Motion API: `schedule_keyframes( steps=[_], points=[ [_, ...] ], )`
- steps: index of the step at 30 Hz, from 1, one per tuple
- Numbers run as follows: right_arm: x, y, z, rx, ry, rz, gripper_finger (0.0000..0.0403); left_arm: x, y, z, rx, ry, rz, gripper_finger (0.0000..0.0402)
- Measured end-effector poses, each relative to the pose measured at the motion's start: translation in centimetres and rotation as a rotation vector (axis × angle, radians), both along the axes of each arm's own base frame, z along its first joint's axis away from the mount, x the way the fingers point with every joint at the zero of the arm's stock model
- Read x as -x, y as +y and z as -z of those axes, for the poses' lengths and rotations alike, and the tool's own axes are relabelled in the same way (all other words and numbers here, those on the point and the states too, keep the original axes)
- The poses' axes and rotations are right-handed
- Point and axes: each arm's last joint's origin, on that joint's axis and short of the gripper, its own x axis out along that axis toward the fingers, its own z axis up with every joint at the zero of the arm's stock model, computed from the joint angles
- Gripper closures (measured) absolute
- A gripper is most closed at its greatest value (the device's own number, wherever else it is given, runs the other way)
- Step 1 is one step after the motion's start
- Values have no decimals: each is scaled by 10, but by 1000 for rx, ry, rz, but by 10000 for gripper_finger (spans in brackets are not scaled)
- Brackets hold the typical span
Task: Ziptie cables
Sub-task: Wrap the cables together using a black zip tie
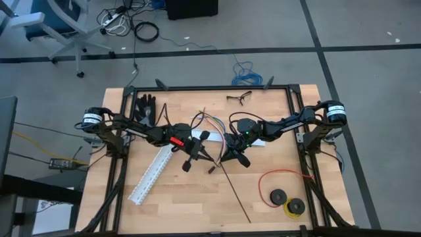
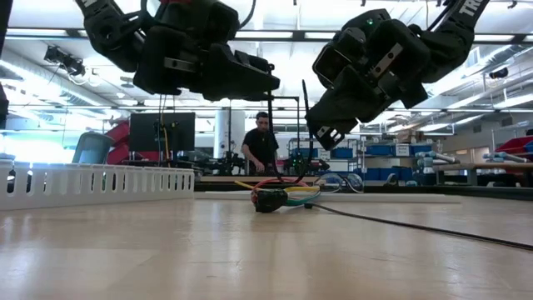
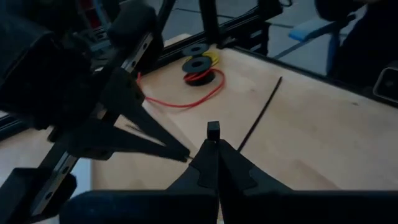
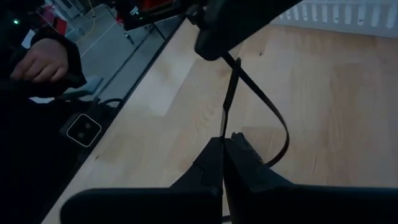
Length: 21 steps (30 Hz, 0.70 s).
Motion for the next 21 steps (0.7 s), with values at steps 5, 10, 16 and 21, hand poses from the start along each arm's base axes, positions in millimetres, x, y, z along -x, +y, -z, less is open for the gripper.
schedule_keyframes(
  steps=[5, 10, 16, 21],
  points=[
    [-1, 0, -1, 1, -16, 0, 403, 0, 4, -1, 11, -10, 22, 401],
    [-1, 0, -1, 1, -16, 0, 403, 0, 6, -1, 16, -10, 30, 401],
    [-1, 0, -1, 2, -16, 2, 403, 0, 8, -1, 25, 5, -46, 401],
    [-2, -3, -1, 34, -12, 76, 403, -3, 17, 0, 137, 68, -418, 401]
  ],
)
